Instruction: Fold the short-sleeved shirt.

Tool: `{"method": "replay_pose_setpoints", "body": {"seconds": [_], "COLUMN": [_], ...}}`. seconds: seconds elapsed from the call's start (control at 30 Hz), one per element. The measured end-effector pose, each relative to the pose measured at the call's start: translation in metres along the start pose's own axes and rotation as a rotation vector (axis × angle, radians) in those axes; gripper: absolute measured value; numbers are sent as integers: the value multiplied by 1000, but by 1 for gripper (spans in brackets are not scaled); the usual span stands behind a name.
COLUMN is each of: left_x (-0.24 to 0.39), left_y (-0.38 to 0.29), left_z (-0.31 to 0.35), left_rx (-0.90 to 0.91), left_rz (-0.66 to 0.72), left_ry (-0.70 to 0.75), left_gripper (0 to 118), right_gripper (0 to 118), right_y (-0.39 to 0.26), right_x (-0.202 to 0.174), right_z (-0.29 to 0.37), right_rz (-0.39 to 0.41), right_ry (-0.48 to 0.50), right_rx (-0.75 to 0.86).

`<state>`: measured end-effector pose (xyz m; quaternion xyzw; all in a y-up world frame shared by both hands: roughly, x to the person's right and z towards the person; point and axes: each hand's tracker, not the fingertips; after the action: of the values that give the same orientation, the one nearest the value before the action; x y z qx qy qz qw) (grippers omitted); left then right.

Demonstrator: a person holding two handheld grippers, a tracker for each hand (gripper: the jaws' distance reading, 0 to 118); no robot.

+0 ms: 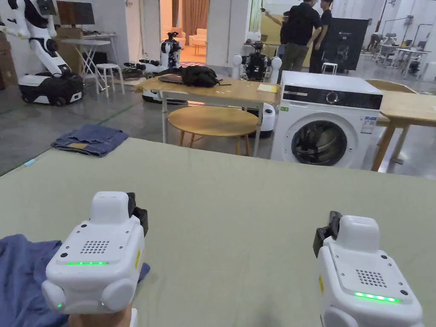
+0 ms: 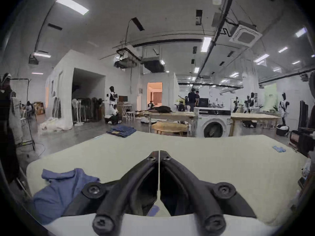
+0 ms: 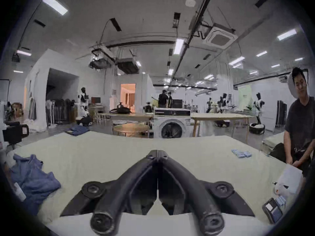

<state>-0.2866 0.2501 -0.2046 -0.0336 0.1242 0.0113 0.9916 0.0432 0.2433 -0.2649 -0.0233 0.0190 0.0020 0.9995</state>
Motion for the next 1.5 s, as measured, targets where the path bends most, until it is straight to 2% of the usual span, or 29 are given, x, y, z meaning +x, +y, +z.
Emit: {"method": "replay_pose_setpoints", "body": {"seconds": [0.13, 0.2, 0.4, 0.6, 0.73, 0.77, 0.83, 0.87, 0.9, 0.93, 0.97, 1.13, 1.3, 1.37, 1.4, 1.43, 1.47, 1.5], "left_x": [-45, -69, -141, -196, -226, -231, -239, -243, -244, -247, -249, -246, -221, -209, -204, -201, -196, -193], "left_y": [10, 15, 23, 17, 2, -6, -21, -28, -35, -43, -50, -85, -135, -138, -136, -136, -134, -135], "left_z": [19, 30, 61, 68, 50, 42, 30, 26, 22, 16, 12, -15, -40, -33, -32, -30, -28, -28], "left_rx": [13, 7, -44, -244, -461, -517, -601, -622, -661, -702, -724, -861, -1091, -996, -990, -989, -949, -932], "left_rz": [-24, -53, -26, 22, 83, 95, 110, 130, 150, 184, 213, 220, 71, -27, -32, -32, -43, -74], "left_ry": [93, 157, 279, 262, 150, 123, 92, 80, 55, 35, 35, 49, 54, 80, 98, 98, 76, 92], "left_gripper": [0, 0, 0, 0, 0, 5, 33, 40, 40, 59, 67, 67, 67, 66, 60, 44, 14, 0], "right_gripper": [0, 0, 0, 0, 0, 0, 0, 0, 0, 0, 0, 0, 0, 0, 0, 0, 0, 0], "right_y": [5, 8, 9, 2, -6, -9, -15, -19, -22, -25, -27, -38, -48, -52, -53, -55, -56, -57], "right_x": [-34, -59, -140, -186, -198, -200, -200, -200, -200, -198, -197, -187, -180, -178, -177, -176, -174, -172], "right_z": [-3, -4, -1, 3, 3, 1, -2, -5, -6, -8, -9, -16, -17, -17, -16, -16, -15, -15], "right_rz": [-21, -26, 13, 32, 64, 76, 77, 83, 94, 101, 105, 121, 136, 139, 141, 142, 141, 139], "right_ry": [63, 142, 296, 414, 446, 453, 462, 460, 456, 454, 453, 436, 423, 420, 419, 418, 416, 416], "right_rx": [-3, -3, -6, -60, -87, -113, -141, -151, -163, -172, -180, -225, -258, -272, -278, -282, -285, -287]}}
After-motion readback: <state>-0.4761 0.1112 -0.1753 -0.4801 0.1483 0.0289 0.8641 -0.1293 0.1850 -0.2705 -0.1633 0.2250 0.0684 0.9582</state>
